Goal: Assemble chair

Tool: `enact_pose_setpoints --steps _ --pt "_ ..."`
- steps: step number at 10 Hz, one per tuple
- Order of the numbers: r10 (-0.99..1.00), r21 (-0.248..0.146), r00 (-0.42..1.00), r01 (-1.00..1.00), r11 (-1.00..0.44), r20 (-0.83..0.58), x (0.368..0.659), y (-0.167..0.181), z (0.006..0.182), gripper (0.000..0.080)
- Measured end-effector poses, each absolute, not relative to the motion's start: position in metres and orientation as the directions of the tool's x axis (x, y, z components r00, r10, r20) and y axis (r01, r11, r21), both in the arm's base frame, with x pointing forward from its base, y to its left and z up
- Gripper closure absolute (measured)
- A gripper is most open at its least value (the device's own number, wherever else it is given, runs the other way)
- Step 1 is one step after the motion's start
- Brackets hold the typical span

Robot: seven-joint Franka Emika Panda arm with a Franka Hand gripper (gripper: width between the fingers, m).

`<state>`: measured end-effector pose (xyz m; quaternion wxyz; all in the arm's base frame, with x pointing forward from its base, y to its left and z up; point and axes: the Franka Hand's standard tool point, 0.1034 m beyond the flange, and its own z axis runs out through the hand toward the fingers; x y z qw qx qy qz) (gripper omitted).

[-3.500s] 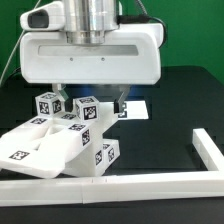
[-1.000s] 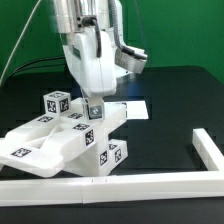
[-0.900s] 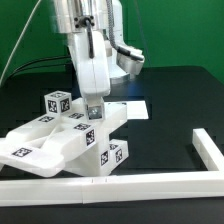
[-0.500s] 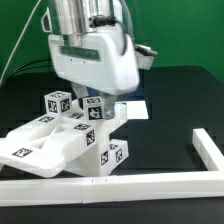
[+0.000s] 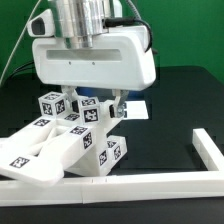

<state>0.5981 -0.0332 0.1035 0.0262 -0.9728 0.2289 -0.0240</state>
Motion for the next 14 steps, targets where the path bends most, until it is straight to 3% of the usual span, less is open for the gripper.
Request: enact_pose_setpoints --steps 5,9,11,14 --pt "-0.225 -0.044 0.972 -0.223 -0.974 0.063 0.595 -0.036 0.098 0.0151" --pt "-0.266 -0.074 0.963 -0.262 -0.962 0.046 0.604 -0.039 0.129 0.0151" --pt "-0.277 -0.082 0.960 -0.272 -0.959 0.048 0.612 -0.058 0.147 0.0151" --pt "-0.161 -0.063 0.985 -0.157 -0.986 0.060 0.608 -0.082 0.137 0.0151"
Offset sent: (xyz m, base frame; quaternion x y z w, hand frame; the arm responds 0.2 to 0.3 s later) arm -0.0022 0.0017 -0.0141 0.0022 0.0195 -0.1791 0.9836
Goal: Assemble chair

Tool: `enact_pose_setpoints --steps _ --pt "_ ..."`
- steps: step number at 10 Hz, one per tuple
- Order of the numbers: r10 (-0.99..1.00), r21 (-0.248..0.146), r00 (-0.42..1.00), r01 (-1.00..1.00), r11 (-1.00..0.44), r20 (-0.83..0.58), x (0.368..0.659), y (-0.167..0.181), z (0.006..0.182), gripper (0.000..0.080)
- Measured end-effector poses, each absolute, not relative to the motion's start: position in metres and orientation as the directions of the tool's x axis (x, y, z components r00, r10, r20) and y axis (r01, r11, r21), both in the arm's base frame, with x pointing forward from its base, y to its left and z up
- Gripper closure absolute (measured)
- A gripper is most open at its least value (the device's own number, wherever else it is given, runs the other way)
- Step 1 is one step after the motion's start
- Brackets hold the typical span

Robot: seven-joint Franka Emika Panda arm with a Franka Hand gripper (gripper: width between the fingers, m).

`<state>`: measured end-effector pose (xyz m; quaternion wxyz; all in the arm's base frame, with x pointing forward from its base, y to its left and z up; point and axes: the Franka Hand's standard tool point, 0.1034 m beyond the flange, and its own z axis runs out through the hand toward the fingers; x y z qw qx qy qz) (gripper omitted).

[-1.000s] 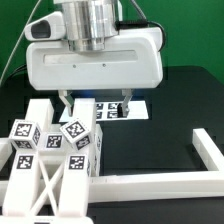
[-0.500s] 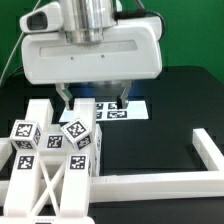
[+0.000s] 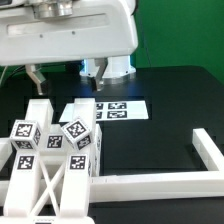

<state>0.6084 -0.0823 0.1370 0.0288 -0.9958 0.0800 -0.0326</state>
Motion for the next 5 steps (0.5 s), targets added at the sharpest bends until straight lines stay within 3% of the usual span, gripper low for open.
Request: enact_pose_setpoints --steps 5 --pt "-0.178 -0.021 0.979 -0.177 -0.984 0.099 0.582 -0.087 0.101 0.0151"
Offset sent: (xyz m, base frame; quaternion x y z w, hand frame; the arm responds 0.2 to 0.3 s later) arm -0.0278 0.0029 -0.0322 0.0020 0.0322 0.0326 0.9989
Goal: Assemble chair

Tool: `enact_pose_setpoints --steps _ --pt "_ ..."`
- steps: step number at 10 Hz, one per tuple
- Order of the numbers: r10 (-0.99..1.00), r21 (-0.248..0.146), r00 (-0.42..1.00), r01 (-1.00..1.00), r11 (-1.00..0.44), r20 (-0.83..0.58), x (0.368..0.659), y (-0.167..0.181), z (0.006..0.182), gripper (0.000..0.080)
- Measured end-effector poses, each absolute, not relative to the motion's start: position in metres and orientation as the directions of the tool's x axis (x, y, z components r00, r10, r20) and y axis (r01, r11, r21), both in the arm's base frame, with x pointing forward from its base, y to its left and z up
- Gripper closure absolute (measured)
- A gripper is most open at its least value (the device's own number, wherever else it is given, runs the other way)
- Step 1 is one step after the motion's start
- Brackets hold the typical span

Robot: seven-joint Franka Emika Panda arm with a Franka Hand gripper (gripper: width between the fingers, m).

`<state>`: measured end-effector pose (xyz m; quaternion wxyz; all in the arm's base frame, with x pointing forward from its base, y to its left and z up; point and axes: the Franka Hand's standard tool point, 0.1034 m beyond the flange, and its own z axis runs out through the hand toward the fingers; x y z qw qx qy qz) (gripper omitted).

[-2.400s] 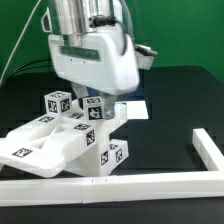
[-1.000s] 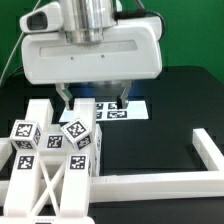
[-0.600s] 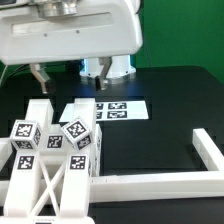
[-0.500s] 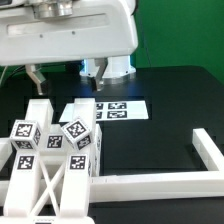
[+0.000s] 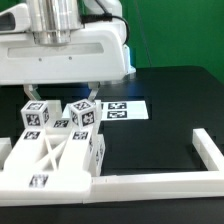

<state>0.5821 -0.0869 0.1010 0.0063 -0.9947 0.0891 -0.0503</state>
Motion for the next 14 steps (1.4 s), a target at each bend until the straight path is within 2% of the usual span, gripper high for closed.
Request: enact_pose_setpoints --steps 5,8,11,12,13,14 --pt "-0.224 -0.022 0.969 -0.223 -0.975 0.109 0.583 -0.088 0.101 0.0151" --pt "-0.325 -0.045 0.945 -0.323 -0.945 0.037 0.578 -0.087 0.101 0.0151" --pt "-0.384 -0.048 0.923 -0.384 -0.922 0.004 0.577 -0.080 0.104 0.0151" --pt "-0.380 -0.038 0.925 -0.380 -0.924 -0.007 0.586 -0.054 0.126 0.0151" --pt "-0.336 -0.059 0.942 -0.334 -0.941 0.019 0.591 -0.039 0.146 0.0151" --pt "-0.339 -0.056 0.940 -0.337 -0.940 0.027 0.593 -0.043 0.148 0.0151"
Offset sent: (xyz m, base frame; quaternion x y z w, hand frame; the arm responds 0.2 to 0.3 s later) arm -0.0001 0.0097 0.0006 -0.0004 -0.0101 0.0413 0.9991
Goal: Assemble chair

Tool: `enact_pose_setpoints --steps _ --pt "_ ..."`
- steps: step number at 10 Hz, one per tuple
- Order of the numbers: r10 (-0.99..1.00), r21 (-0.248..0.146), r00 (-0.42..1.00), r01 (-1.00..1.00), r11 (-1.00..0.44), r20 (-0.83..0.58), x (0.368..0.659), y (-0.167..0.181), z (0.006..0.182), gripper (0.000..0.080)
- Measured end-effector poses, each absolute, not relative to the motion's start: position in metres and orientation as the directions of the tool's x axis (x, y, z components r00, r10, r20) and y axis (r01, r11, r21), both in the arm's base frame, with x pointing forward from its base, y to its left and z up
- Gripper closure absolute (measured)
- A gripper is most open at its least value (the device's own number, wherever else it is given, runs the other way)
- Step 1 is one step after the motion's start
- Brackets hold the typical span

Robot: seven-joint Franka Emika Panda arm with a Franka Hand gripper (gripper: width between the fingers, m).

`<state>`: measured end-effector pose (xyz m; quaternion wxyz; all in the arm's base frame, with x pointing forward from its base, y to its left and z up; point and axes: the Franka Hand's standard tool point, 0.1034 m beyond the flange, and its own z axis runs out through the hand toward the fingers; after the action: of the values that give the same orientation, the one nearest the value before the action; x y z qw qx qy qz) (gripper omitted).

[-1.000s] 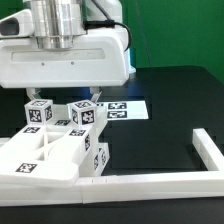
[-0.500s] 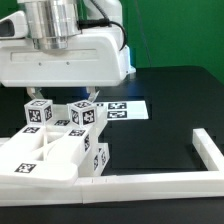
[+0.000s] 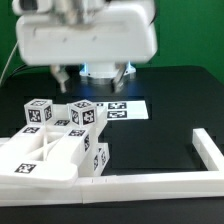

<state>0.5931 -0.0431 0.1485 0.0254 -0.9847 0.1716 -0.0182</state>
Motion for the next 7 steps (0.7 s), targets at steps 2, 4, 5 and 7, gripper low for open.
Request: enact_pose_setpoints --steps 2,4,5,7 --pt "-0.332 -0.058 0.942 -0.329 -0.943 0.056 0.596 -0.040 0.151 0.0151" --pt "-0.293 -0.048 0.954 -0.290 -0.956 0.063 0.598 -0.041 0.148 0.0151" --pt "-0.186 -0.020 0.979 -0.185 -0.982 0.085 0.605 -0.042 0.143 0.0151" --pt "0.005 0.002 0.995 0.005 -1.000 0.096 0.617 -0.041 0.142 0.0151"
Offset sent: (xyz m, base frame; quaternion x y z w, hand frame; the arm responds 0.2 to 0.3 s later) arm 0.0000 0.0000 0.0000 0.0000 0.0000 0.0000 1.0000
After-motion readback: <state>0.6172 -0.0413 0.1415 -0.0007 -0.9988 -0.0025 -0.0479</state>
